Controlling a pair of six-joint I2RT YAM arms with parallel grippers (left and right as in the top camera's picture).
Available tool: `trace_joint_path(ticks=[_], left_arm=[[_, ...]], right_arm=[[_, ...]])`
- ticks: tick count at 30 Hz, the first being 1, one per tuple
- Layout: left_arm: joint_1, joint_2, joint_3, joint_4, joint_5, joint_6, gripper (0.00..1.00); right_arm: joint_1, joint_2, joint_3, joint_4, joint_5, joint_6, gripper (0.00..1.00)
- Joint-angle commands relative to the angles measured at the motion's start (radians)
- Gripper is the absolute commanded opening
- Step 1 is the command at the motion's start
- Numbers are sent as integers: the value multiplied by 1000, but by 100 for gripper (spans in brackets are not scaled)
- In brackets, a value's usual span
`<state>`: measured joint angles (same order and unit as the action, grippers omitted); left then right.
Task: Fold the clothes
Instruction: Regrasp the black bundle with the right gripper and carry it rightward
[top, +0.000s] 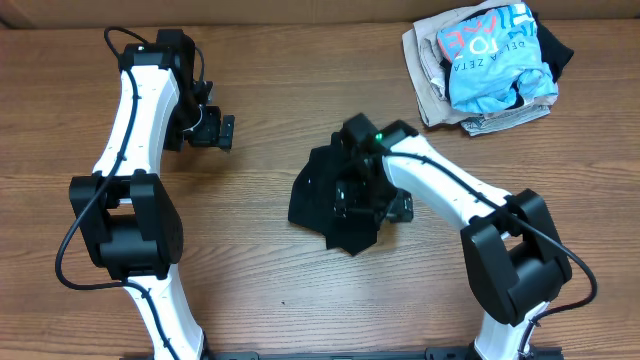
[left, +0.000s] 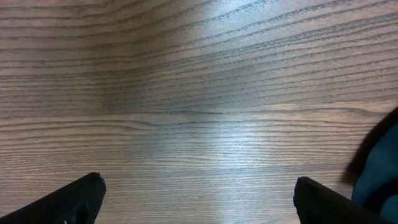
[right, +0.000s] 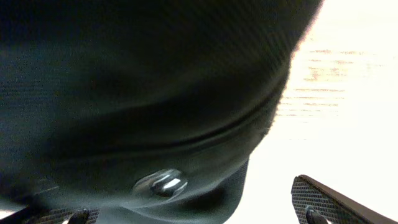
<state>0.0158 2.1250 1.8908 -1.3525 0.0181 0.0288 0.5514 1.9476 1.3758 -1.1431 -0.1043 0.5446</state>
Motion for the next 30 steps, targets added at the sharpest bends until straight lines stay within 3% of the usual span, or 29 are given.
trace_joint_path(ticks=[1, 9, 12, 15, 19, 23, 26, 30], left_arm=[[3, -6, -5, 2, 8, 17, 100], [3, -6, -5, -2, 8, 16, 100], [3, -6, -5, -1, 8, 17, 100], [3, -6, -5, -1, 8, 17, 100], [3, -6, -5, -2, 8, 17, 100], [3, -6, -5, 0, 8, 16, 100], [3, -6, -5, -4, 8, 16, 100], [3, -6, -5, -6, 9, 16, 100]], right_arm=[[2, -16, -94, 64, 173, -25, 100], [-82, -16, -142, 238, 597, -29, 100], [-127, -16, -142, 397, 734, -124, 100], [-161, -17, -125, 492, 749, -210, 100], [-167, -45, -17, 382, 606, -204, 100], [-166, -103, 118, 259, 237, -139, 100], [-164, -116, 138, 251, 60, 79, 100], [-150, -90, 99, 296, 61, 328, 100]])
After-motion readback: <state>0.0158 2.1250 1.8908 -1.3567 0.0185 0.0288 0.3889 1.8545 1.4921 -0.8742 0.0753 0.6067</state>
